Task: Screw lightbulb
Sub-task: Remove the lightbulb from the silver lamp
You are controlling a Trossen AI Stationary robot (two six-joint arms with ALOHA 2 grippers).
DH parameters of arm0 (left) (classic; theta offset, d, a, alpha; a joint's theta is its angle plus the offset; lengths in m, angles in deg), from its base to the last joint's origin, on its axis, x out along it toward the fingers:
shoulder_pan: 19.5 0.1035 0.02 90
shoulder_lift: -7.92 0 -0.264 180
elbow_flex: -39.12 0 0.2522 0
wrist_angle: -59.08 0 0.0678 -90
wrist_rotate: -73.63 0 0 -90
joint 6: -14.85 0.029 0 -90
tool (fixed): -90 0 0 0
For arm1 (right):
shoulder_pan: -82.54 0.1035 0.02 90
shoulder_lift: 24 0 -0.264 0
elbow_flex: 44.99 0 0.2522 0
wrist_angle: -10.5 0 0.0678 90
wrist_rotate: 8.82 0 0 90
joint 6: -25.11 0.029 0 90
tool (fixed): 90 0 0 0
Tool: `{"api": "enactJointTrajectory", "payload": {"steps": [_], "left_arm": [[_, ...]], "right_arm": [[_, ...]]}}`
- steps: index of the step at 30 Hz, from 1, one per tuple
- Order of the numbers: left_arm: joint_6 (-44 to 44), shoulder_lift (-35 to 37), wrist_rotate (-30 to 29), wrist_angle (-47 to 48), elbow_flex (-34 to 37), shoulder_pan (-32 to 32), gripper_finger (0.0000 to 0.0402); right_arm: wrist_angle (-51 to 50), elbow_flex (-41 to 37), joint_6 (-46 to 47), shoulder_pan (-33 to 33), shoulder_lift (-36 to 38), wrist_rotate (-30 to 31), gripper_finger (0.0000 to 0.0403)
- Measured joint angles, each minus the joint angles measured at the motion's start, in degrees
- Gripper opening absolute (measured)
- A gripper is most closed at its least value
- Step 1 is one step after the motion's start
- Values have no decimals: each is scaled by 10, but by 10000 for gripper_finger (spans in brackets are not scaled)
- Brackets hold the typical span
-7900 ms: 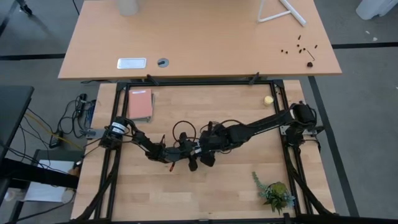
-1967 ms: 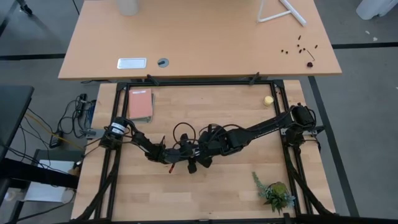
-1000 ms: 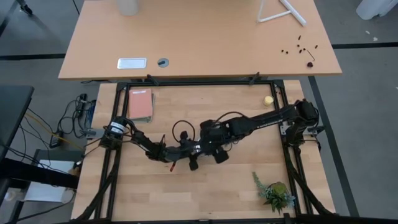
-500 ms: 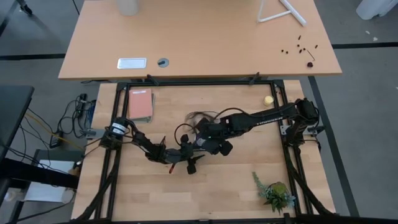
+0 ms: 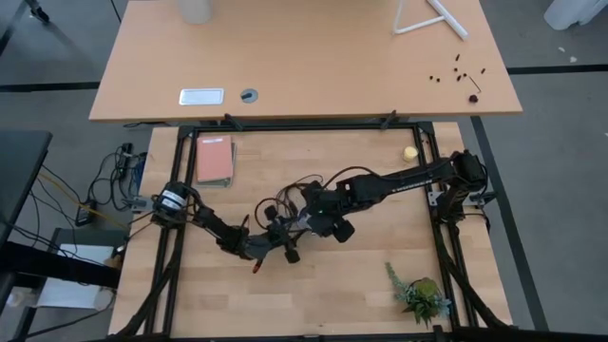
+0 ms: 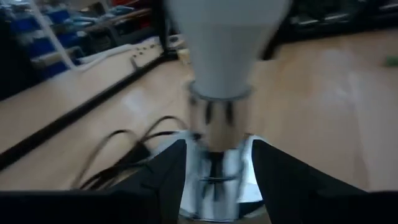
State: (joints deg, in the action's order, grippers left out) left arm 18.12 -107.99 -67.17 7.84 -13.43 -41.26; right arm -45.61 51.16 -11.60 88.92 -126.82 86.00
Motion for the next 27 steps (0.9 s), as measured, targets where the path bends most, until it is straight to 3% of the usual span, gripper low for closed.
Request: {"api": "enactJointTrajectory", "payload": {"steps": [7,14,20,24,27], "left_arm": [[-28,0,9,1,0,6,192],[-36,0,77,-8,0,7,240],[-39,-2,94,-8,-23,11,274],[-57,-30,147,33,-67,27,277],[-65,-51,145,73,-98,34,273]], "right_arm": [[14,0,108,5,1,-11,272],[16,0,272,12,1,-15,276],[16,0,282,28,1,-15,277],[19,0,283,31,1,-17,277],[19,0,307,30,1,-17,278]]}}
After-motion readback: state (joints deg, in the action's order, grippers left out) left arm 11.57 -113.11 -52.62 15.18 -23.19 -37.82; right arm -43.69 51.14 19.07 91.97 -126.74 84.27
